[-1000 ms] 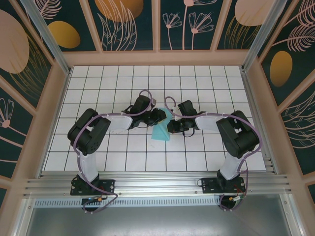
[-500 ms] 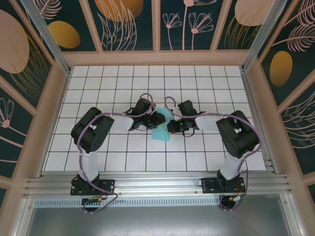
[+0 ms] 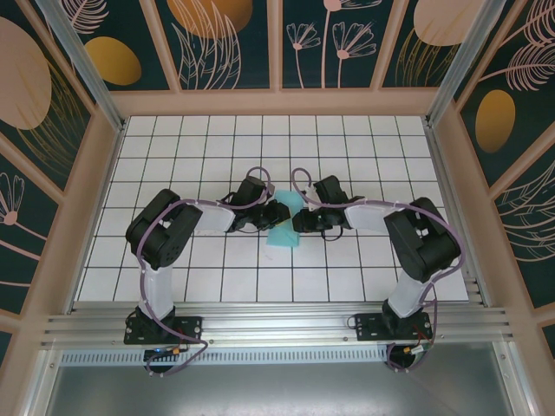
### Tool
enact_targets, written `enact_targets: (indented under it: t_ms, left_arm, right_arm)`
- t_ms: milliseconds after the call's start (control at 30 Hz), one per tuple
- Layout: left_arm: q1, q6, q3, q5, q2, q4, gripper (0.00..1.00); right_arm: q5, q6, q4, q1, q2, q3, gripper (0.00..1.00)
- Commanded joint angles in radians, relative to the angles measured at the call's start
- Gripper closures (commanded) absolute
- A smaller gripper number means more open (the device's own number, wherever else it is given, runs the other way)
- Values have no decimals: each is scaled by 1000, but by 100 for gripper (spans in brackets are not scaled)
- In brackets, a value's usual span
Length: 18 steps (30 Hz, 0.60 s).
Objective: Fold a paper plane with a square sheet of paper (pick it up from the middle)
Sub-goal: Fold the triangle a second time at the center of the table.
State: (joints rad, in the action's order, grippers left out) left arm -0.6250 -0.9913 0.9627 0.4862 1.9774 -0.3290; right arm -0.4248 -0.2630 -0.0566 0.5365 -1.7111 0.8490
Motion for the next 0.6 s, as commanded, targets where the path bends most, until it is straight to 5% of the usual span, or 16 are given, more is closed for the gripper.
enact_targets:
  t_ms: [0,267,400,567]
  left_arm:
    - [-4,47,-32,-47,18,72,75]
    - [-5,59,-26,-37,14,64,75]
    - [-5,62,-26,-28,15,60,75]
    - [-5,68,-24,-26,16,59,75]
  right_arm:
    - [38,-64,-13,2,113,-19,70]
    - [-78,-226,105,5,210,-120,73]
    - [-154,-265,112,37,172,-105,86]
    - [-131,-287,85,60,124,-65,88]
